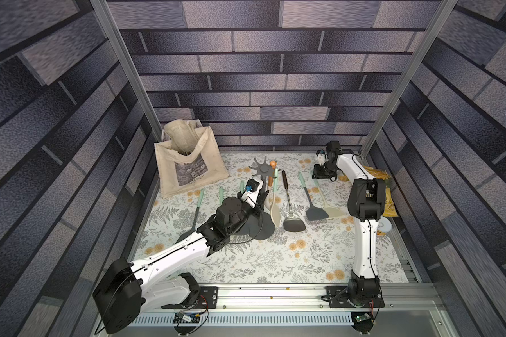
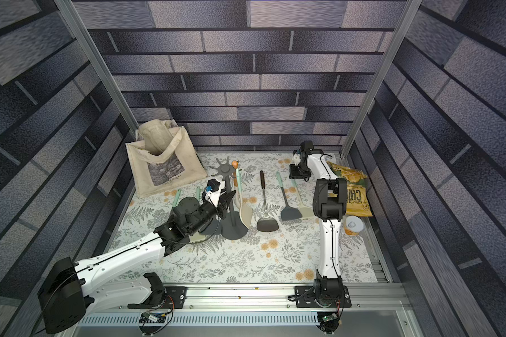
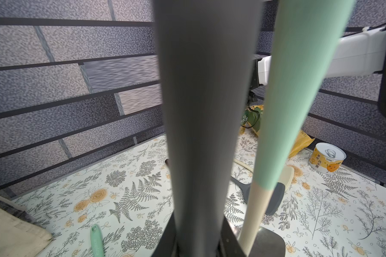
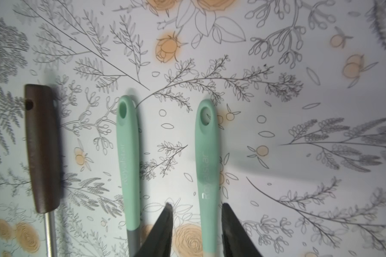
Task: Take the spatula off the kitchen utensil rack
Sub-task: Place the spatula at the center of the board, then take off the spatula from the rack.
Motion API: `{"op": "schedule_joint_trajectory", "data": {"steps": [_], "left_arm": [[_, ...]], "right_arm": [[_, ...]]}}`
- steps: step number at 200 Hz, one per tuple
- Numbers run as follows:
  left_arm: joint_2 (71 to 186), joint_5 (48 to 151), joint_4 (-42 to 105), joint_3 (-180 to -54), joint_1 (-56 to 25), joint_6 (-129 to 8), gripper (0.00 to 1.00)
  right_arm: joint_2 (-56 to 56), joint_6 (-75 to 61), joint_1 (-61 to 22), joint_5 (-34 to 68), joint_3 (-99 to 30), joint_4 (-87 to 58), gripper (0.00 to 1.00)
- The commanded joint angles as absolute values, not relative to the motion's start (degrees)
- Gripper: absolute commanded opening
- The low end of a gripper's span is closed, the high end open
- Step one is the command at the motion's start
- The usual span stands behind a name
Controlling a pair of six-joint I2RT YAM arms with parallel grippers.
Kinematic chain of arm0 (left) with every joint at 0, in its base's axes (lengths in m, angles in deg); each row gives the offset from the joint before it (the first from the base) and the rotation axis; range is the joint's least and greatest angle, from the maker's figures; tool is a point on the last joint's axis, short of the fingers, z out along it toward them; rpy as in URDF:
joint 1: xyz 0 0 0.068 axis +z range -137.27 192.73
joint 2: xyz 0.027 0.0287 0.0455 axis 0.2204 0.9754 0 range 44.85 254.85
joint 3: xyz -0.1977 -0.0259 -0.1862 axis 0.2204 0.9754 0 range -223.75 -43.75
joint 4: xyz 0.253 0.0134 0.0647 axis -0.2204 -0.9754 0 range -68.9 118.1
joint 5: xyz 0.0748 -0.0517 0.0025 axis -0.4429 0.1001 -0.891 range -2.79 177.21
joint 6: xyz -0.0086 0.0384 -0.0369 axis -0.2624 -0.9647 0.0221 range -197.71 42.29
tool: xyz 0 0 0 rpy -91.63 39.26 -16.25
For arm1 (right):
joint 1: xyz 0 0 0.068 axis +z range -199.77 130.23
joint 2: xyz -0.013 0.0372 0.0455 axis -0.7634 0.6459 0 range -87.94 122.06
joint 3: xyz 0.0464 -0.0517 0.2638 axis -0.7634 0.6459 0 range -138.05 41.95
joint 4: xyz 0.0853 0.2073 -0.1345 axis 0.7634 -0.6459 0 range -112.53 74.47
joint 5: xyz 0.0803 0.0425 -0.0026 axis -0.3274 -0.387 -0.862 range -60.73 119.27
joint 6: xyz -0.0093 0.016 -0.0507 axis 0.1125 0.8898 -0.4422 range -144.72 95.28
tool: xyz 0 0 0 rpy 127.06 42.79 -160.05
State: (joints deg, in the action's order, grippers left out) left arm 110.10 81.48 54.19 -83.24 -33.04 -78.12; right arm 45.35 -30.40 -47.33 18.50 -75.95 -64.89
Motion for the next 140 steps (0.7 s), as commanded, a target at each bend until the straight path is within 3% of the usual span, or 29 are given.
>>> {"op": "schedule_joint_trajectory", "data": {"steps": [1,70,140], "left_arm": [[111.73,80.80,48.06,-83.56,-33.33,-79.79,0.14],[112.48,81.85,48.54,-83.85,-33.11,-79.70,0.14],[112.27,82.12,48.71,-83.73,-32.86,-79.37,0.14]], "right_arm": [[34.90,-28.63,-47.68,14.70,-71.94,-61.39,0.39],[5.84,-21.59,-47.29,-11.13,-38.31,-29.20,0.39],[-10.90,-21.22,-42.96,-13.76,-21.26,-15.30,0.40]]}}
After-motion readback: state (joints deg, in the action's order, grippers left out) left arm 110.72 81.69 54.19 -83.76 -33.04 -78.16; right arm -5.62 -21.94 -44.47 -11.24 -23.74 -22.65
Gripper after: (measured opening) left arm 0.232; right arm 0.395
